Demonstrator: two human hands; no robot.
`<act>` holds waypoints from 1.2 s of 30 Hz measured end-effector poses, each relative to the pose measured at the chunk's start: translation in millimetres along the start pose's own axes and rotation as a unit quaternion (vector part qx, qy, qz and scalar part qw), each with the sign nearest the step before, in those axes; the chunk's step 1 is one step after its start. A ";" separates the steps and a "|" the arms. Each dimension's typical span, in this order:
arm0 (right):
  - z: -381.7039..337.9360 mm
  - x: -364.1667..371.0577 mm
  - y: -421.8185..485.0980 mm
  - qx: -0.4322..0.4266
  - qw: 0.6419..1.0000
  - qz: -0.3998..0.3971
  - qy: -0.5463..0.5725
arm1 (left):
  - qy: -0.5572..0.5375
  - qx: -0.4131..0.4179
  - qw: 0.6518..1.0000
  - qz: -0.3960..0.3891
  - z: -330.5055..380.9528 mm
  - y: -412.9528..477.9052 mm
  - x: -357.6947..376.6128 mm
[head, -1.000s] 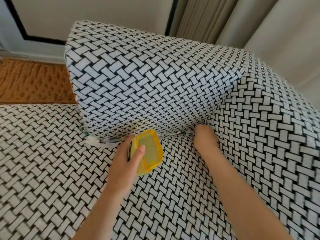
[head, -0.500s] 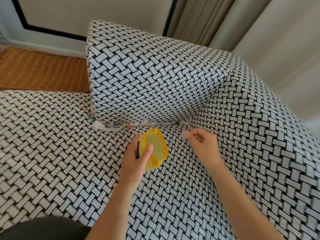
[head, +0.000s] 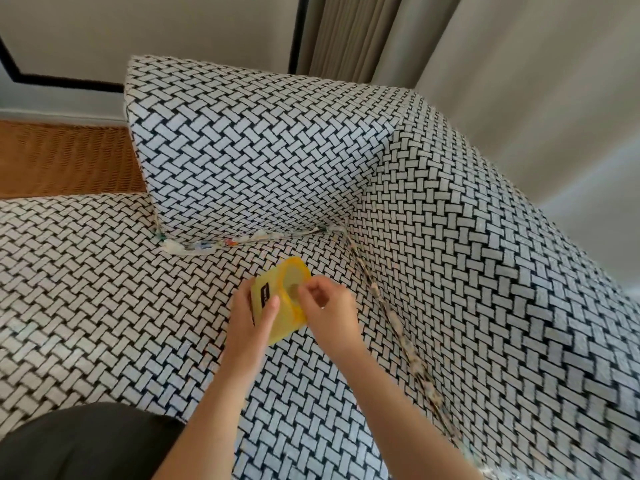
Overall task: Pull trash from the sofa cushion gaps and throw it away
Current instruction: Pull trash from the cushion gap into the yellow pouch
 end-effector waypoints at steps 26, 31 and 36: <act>21.2 -87.5 76.8 0.093 0.906 0.080 -0.405 | 0.376 0.159 0.912 0.047 -23.7 28.3 2.1; 14.5 -63.3 117.5 0.106 0.806 -0.024 -0.582 | 0.377 0.168 0.909 0.058 -23.3 26.7 2.2; 26.7 -49.1 135.4 0.103 0.784 -0.062 -0.610 | 0.388 0.168 0.904 0.057 -24.6 28.4 1.5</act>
Point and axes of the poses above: each hand's wrist, its own y-axis towards the middle knuckle, its own x-axis out of the palm, z = x × y, the point moved 1 cm from there along y, towards the middle knuckle, and after that the axes turned 1 degree about -z, right-handed, at the moved point
